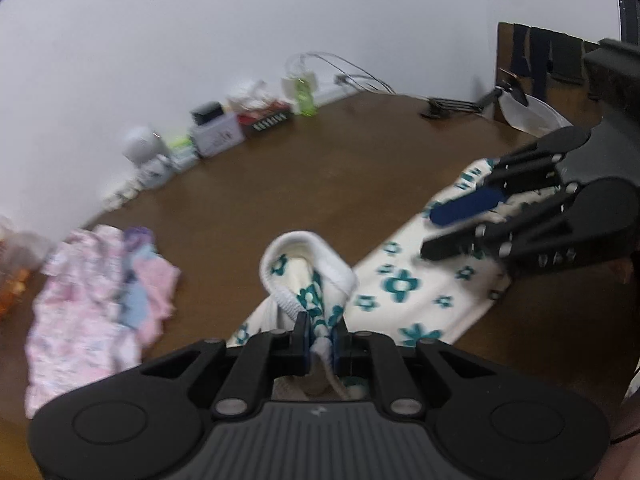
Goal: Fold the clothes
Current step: 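Carry the lifted strip end with the right tool over toward the left tool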
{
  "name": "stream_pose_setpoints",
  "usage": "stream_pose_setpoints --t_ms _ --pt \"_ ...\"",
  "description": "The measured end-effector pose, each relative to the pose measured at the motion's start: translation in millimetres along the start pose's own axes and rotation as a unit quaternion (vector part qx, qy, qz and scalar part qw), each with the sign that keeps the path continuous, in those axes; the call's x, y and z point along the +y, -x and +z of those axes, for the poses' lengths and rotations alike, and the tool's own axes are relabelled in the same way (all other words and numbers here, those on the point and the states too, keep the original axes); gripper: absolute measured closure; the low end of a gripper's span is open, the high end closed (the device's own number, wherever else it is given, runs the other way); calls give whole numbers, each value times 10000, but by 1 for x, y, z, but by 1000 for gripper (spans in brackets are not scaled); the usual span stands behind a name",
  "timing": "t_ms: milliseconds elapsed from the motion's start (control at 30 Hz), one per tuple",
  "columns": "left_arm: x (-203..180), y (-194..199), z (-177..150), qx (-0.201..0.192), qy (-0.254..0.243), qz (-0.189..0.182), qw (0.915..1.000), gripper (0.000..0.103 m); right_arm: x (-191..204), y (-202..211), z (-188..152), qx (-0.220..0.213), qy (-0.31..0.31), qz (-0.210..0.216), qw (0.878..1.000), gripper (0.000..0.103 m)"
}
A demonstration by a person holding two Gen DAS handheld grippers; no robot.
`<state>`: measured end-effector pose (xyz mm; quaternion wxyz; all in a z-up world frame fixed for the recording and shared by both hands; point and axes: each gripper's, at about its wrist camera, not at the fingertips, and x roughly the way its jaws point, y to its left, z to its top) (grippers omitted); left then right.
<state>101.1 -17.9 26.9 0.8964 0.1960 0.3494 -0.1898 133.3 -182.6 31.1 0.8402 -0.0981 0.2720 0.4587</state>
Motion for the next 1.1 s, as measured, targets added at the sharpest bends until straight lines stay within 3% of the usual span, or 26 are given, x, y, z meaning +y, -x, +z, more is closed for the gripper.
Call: stream_pose_setpoints --t_ms 133,200,233,300,367,500,667,733,800,933,1100 --pt "-9 -21 1 176 168 -151 9996 93 -12 7 -2 -97 -60 -47 9999 71" --pt "-9 -24 2 204 285 -228 9991 85 -10 6 2 -155 4 42 9999 71" --pt "-8 -25 3 211 363 -286 9987 80 -7 4 6 -194 58 102 9997 71" --pt "-5 -15 5 135 530 -520 9971 44 0 1 15 -302 226 246 9990 71" --pt "0 0 7 -12 693 -766 9947 33 9 0 26 -371 413 324 9979 71" --pt "16 44 1 -493 767 -701 9934 24 22 -4 37 -438 642 468 9959 71" --pt "49 64 -21 -691 1079 -365 9911 26 37 -12 44 -458 838 658 9933 71" --pt "63 56 -30 -553 1279 -184 9901 46 43 -16 47 -459 912 731 9921 71" --pt "69 43 -35 -387 1276 -237 9908 80 49 -19 48 -405 964 781 9915 74" --pt "63 24 -41 -252 981 -351 9942 83 67 -28 44 -73 1280 935 9873 80" --pt "62 2 -47 -247 930 -344 9948 81 66 -50 31 305 1302 688 9886 80"
